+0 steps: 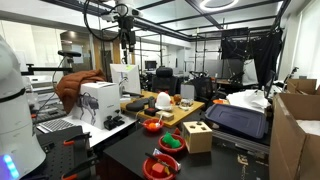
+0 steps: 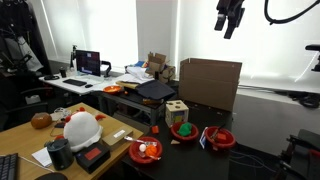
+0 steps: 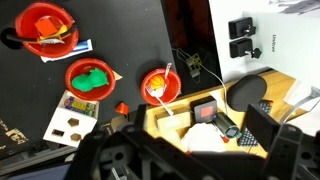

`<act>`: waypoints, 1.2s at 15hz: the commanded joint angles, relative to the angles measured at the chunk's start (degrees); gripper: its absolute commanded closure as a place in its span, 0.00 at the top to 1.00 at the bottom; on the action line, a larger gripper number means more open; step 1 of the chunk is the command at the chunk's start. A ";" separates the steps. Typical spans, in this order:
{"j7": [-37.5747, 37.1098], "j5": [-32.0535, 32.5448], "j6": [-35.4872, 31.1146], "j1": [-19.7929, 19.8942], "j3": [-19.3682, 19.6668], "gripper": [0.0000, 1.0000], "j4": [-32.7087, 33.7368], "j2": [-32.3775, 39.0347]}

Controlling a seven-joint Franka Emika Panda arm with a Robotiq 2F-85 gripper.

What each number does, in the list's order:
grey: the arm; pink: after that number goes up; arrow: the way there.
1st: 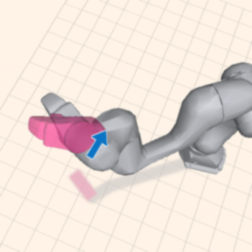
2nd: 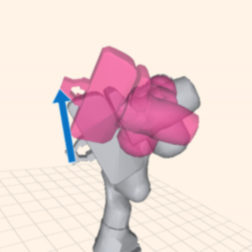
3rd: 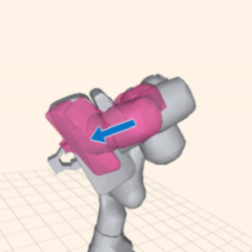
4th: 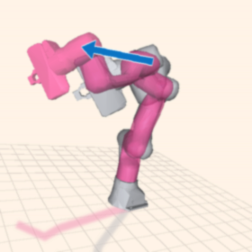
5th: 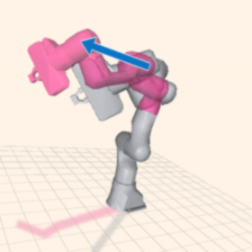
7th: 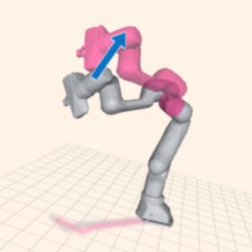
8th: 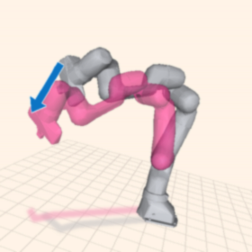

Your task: Remove the green toy from the red bowl

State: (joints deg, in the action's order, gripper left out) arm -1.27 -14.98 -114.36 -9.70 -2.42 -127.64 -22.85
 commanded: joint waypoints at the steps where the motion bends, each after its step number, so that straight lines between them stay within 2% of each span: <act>1: 0.30 -0.38 0.20 1.02 -0.85 1.00 0.12 0.01; 13: 0.30 -0.38 0.20 1.02 -0.85 1.00 0.12 0.01; 18: 0.70 -0.06 -0.72 2.45 0.03 1.00 1.21 3.67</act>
State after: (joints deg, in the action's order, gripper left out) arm -1.27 -14.98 -114.36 -8.82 -2.45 -127.64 -21.96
